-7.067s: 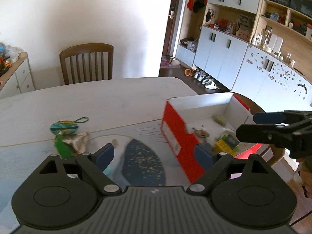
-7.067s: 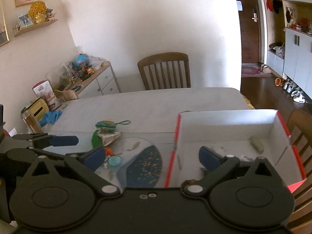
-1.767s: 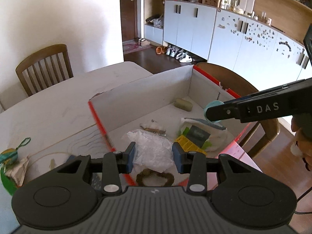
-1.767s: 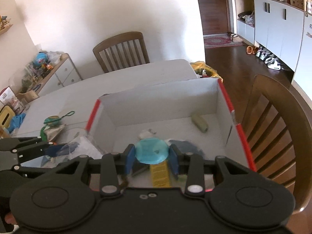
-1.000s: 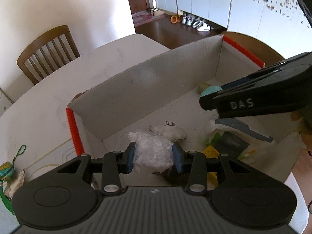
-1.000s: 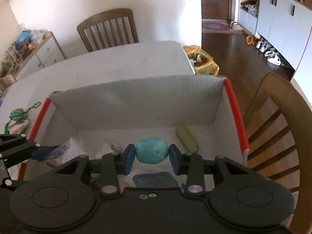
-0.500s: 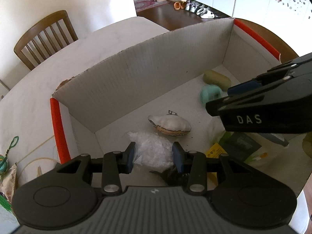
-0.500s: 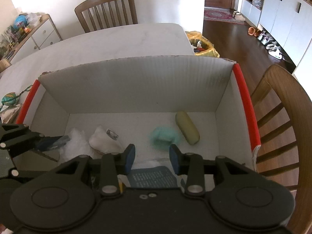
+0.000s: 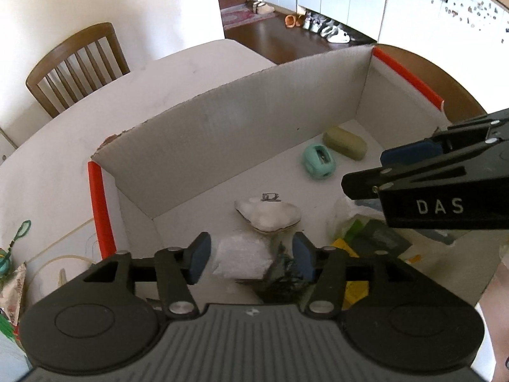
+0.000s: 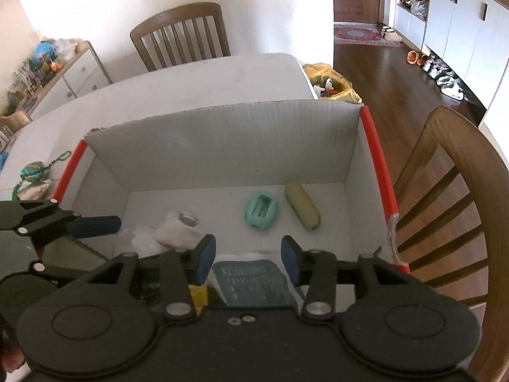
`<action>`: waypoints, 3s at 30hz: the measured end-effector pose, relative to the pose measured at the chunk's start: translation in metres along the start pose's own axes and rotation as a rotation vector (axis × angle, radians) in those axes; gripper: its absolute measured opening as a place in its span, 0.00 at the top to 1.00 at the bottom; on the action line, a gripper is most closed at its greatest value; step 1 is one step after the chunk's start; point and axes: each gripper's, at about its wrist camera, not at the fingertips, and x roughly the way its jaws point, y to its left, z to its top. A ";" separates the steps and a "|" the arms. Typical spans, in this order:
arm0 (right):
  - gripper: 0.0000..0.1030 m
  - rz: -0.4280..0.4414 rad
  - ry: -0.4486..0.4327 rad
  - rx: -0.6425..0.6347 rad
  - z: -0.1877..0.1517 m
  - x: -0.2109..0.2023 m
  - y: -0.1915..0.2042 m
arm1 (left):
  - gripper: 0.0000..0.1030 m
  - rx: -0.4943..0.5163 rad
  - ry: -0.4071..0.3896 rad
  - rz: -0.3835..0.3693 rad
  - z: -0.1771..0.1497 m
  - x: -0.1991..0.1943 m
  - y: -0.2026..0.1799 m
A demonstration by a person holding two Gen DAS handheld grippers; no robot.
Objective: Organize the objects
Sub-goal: 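Withdraw both tools from the box back over the table, then reach left tool toward the teal tasseled pouch while right tool approaches the silver foil packet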
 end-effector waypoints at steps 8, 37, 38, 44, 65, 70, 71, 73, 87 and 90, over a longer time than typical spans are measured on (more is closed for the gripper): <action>0.57 0.039 -0.044 -0.005 -0.006 -0.026 0.000 | 0.42 -0.030 -0.044 -0.015 -0.002 -0.018 0.000; 0.19 0.124 -0.282 -0.007 -0.036 -0.126 0.047 | 0.29 -0.131 -0.279 -0.058 -0.044 -0.139 0.041; 0.18 0.123 -0.286 -0.006 -0.037 -0.127 0.050 | 0.29 -0.136 -0.286 -0.059 -0.046 -0.142 0.044; 0.09 0.130 -0.305 -0.003 -0.044 -0.133 0.070 | 0.21 -0.172 -0.317 -0.059 -0.061 -0.159 0.069; 0.01 0.150 -0.321 -0.059 -0.044 -0.115 0.189 | 0.07 -0.214 -0.361 -0.030 -0.124 -0.183 0.170; 0.01 0.154 -0.303 -0.088 -0.042 -0.104 0.220 | 0.01 -0.252 -0.369 -0.026 -0.140 -0.182 0.201; 0.01 0.156 -0.297 -0.091 -0.041 -0.101 0.226 | 0.00 -0.264 -0.368 -0.025 -0.144 -0.181 0.209; 0.01 0.161 -0.287 -0.097 -0.042 -0.095 0.236 | 0.00 -0.288 -0.365 -0.022 -0.150 -0.178 0.224; 0.01 0.139 -0.208 -0.155 -0.039 -0.041 0.303 | 0.00 -0.395 -0.337 0.029 -0.170 -0.150 0.325; 0.01 0.126 -0.201 -0.164 -0.033 -0.030 0.311 | 0.00 -0.389 -0.327 0.041 -0.163 -0.141 0.342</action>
